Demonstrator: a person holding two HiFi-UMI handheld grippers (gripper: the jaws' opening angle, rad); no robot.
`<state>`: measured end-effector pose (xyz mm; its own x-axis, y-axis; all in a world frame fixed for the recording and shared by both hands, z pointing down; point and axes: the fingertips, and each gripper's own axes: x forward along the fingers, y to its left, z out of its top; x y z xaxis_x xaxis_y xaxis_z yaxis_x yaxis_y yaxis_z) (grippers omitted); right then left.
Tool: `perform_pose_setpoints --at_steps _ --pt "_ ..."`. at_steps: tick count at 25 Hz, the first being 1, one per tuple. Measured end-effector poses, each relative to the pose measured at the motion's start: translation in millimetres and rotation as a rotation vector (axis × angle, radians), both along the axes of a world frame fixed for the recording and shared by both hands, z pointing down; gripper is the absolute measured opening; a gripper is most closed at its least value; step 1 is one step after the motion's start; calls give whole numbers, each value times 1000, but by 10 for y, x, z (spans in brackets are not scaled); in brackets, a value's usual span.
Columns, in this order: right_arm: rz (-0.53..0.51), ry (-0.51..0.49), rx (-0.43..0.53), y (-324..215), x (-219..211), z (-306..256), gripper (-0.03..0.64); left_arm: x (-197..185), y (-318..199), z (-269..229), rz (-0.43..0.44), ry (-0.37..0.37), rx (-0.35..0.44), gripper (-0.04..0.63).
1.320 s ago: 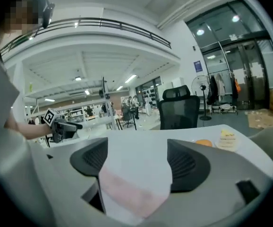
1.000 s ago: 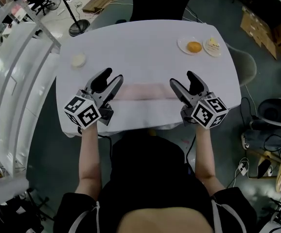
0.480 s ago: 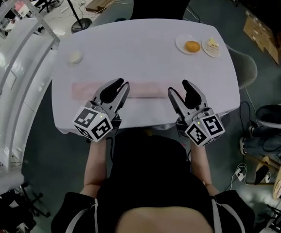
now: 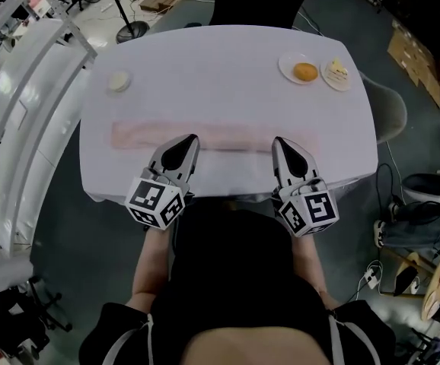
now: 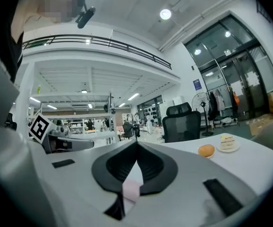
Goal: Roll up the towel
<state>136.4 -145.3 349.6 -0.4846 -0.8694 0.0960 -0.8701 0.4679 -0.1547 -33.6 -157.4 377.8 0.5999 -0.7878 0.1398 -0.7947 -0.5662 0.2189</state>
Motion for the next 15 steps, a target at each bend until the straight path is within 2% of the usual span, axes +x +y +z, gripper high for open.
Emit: perform_pose_setpoints --at_steps 4,8,15 --pt "-20 38 -32 -6 -56 105 3 -69 6 13 -9 -52 16 6" --pt "-38 61 -49 -8 -132 157 3 -140 22 9 -23 -29 12 6" --pt "-49 71 -60 -29 -153 213 3 -152 61 73 -38 -42 3 7"
